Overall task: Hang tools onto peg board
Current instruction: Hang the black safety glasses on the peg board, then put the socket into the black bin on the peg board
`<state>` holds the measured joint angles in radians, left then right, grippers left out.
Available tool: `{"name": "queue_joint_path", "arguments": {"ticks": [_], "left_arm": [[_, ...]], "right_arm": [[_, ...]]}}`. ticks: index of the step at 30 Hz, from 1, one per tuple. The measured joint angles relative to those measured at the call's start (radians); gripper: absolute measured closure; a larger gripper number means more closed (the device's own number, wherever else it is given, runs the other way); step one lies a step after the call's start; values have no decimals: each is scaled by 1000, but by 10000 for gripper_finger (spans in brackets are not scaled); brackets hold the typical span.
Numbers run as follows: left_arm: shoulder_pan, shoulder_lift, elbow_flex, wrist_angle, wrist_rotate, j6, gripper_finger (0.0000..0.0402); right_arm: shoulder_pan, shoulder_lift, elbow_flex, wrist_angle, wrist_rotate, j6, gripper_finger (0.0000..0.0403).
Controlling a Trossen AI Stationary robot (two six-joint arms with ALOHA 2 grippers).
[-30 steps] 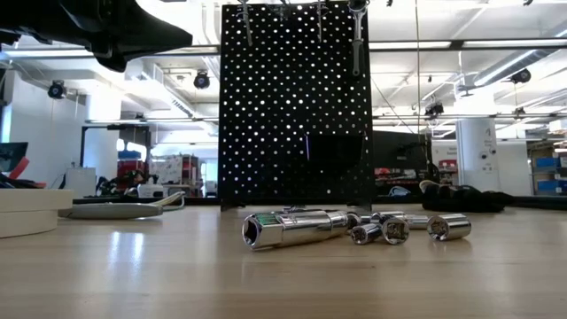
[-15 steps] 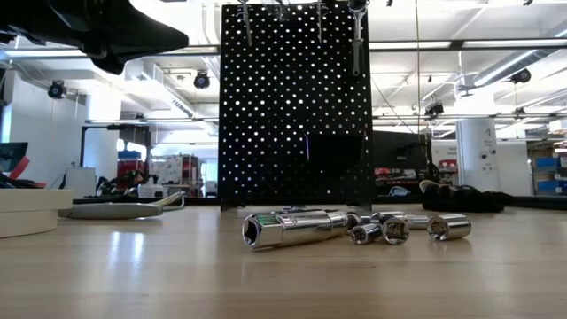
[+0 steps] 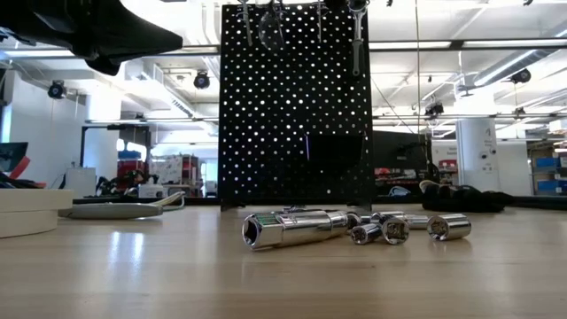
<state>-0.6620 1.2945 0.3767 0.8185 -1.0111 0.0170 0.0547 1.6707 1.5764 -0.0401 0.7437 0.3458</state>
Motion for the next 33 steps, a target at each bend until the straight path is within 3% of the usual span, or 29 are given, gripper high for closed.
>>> {"name": "queue_joint_path", "arguments": {"ticks": [10, 24, 27, 31, 33], "left_arm": [[-4, 0, 0, -41, -1, -27, 401], [-6, 0, -8, -43, -3, -44, 401], [-6, 0, -12, -43, -9, -45, 401], [-7, 0, -14, -41, -46, -49, 402], [-7, 0, -14, -32, -47, -49, 401]], "right_arm": [[69, -23, 0, -19, -2, -10, 259], [307, -175, 0, -234, 4, -7, 297], [404, -204, 0, -315, 100, 4, 308], [566, -226, -24, -384, 354, 41, 325], [637, -231, -42, -433, 418, 45, 335]]}}
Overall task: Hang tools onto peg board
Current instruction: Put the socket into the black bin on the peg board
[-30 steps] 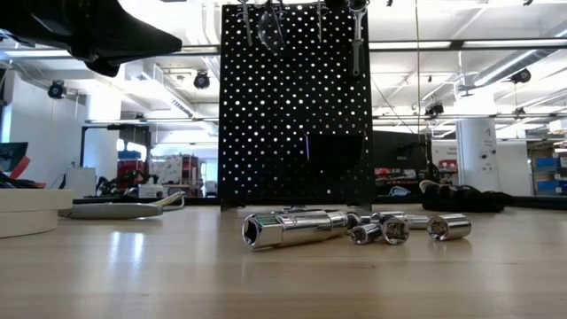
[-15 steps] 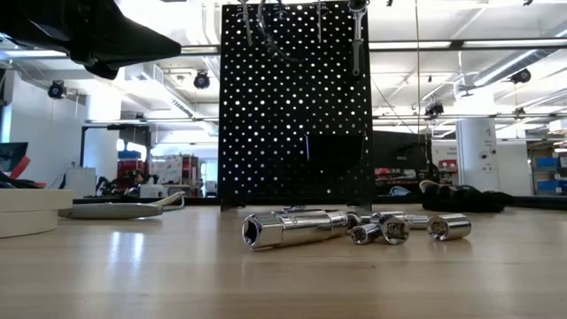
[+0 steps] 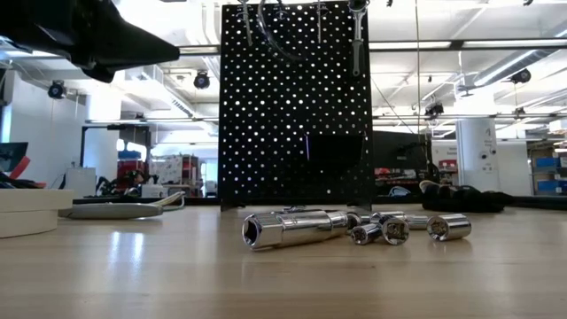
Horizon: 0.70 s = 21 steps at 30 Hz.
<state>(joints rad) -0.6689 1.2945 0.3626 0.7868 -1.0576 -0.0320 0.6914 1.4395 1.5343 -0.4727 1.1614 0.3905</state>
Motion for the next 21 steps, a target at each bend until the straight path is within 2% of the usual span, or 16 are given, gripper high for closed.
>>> {"name": "queue_joint_path", "arguments": {"ticks": [4, 7, 10, 16, 21], "left_arm": [[0, 0, 0, 89, 0, 44, 401], [0, -1, 3, 233, 3, 139, 401], [0, -11, 23, 283, 21, 204, 401], [5, -25, 92, 201, 18, 203, 401], [43, -27, 201, 7, 23, 171, 401]], "right_arm": [[69, 0, -41, -118, 11, 114, 362], [71, 1, -99, -195, 10, 206, 379], [68, -13, -153, -267, 1, 317, 390], [82, -103, -321, -260, -58, 453, 396], [94, -191, -529, 0, -109, 401, 396]]}}
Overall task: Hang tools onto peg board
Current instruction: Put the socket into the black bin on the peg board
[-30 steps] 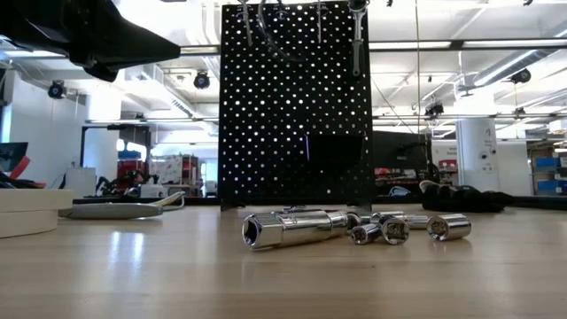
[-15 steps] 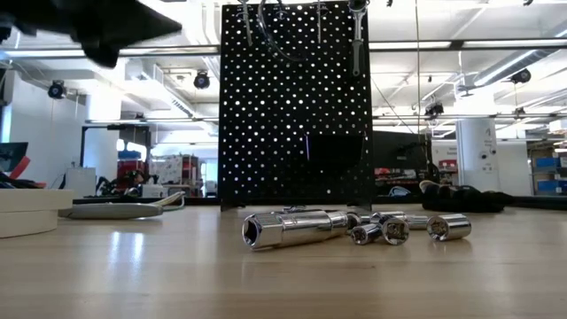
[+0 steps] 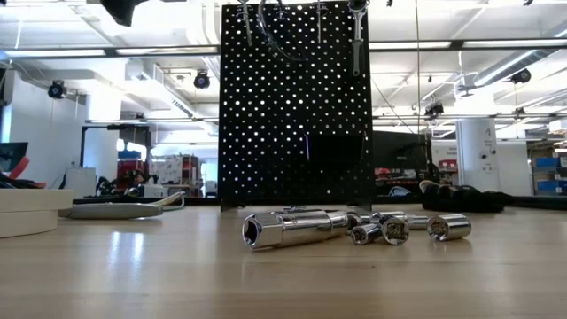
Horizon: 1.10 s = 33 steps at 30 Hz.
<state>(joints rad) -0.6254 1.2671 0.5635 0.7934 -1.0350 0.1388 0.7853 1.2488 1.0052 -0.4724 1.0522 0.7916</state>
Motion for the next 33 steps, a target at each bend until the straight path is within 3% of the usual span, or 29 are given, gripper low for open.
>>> {"name": "queue_joint_path", "arguments": {"ticks": [2, 4, 7, 12, 19, 25, 27, 31, 33], "left_arm": [[28, -1, 48, -146, 45, -68, 401], [63, -1, 85, -267, 177, -132, 401], [102, 7, 99, -303, 356, -193, 401], [112, 17, 27, -217, 375, -245, 401], [121, 107, -87, -69, 371, -424, 401], [141, 267, -66, 20, 366, -447, 401], [154, 315, -40, 19, 366, -453, 401], [180, 392, 13, 22, 369, -491, 401], [192, 419, 27, 21, 372, -502, 402]], "right_arm": [[-3, -23, -96, 153, -45, -53, 396], [-10, -34, -187, 321, -96, -107, 396], [-13, -33, -304, 524, -187, -178, 396], [-14, 26, -412, 759, -224, -233, 396], [-52, 156, -425, 767, -215, -320, 396], [-134, 278, -424, 763, -227, -295, 396], [-172, 307, -423, 761, -292, -240, 393], [-254, 339, -422, 762, -541, -204, 365], [-275, 349, -422, 745, -582, -236, 339]]}}
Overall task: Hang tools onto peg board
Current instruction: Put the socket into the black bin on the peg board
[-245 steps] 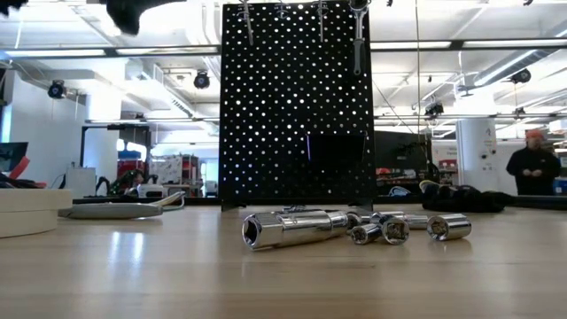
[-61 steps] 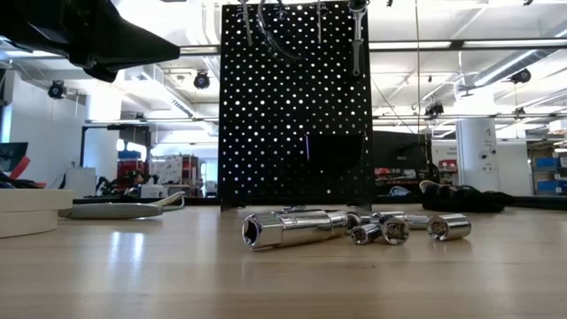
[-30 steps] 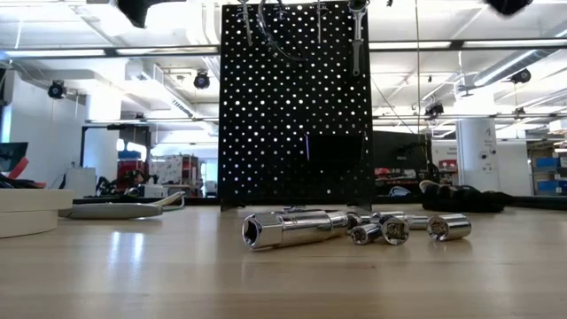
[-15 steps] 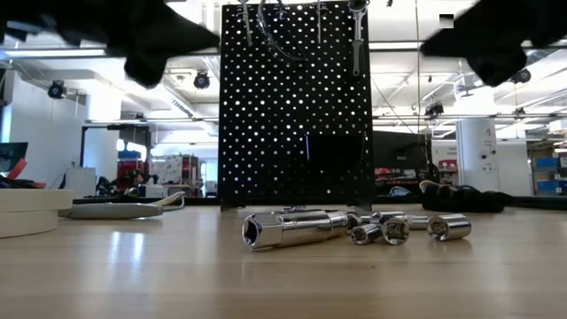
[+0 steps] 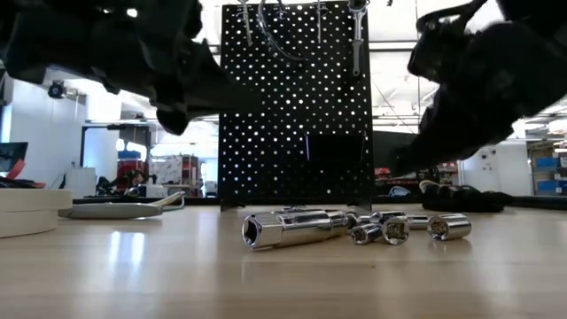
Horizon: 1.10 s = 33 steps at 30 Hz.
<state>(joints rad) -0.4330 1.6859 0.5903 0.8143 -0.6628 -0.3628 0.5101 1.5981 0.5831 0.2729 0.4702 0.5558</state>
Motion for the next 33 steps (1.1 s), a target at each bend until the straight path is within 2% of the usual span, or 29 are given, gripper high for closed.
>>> {"name": "queue_joint_path", "arguments": {"ticks": [3, 7, 11, 14, 17, 19, 23, 27, 33], "left_arm": [[16, 21, 2, -2, 1, -36, 399], [19, 25, -20, -1, 0, -44, 387], [24, 20, -42, 2, -4, -41, 379], [50, 21, -56, -11, -5, -25, 377], [123, 33, -55, -23, 15, 25, 377], [195, 47, -51, -35, 91, 33, 376], [328, 80, -29, -28, 350, 68, 365], [403, 122, -14, -39, 462, 146, 320], [434, 190, 31, -59, 491, 236, 242]], "right_arm": [[-10, 9, 0, -42, 0, -77, 293], [-30, 15, 0, -98, -2, -92, 235], [-59, 24, 0, -98, -7, -44, 214], [-73, 22, 0, -95, 1, -33, 219], [-77, 8, 0, -83, 42, -9, 232], [-77, -3, 0, -83, 72, 10, 241], [-65, -15, 0, -89, 71, 28, 258], [-50, -16, -1, -129, 61, 19, 273], [-61, -18, -2, -253, 96, 10, 289]]}}
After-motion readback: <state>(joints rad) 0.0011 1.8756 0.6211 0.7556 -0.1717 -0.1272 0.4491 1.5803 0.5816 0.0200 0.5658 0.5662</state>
